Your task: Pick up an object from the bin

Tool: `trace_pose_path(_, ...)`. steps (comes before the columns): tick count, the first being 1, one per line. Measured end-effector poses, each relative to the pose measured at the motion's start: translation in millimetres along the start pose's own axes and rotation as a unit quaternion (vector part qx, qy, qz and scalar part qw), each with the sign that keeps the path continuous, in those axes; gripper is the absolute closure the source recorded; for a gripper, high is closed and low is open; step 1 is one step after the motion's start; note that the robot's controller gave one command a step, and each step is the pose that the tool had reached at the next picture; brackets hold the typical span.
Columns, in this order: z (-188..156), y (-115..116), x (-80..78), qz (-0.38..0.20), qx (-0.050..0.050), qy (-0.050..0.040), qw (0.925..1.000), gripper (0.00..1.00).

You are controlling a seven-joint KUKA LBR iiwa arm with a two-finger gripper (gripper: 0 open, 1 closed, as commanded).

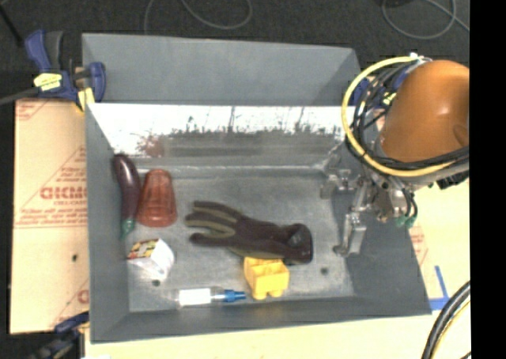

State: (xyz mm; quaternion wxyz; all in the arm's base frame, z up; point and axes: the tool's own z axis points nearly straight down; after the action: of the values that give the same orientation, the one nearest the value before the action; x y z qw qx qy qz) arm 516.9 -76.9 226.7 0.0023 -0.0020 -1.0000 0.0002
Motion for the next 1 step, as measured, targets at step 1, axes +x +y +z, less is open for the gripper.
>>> trace_pose_path(1, -4.5, 0.3, -1.4, -0.001, 0.001, -0.0041, 1.0, 0.0)
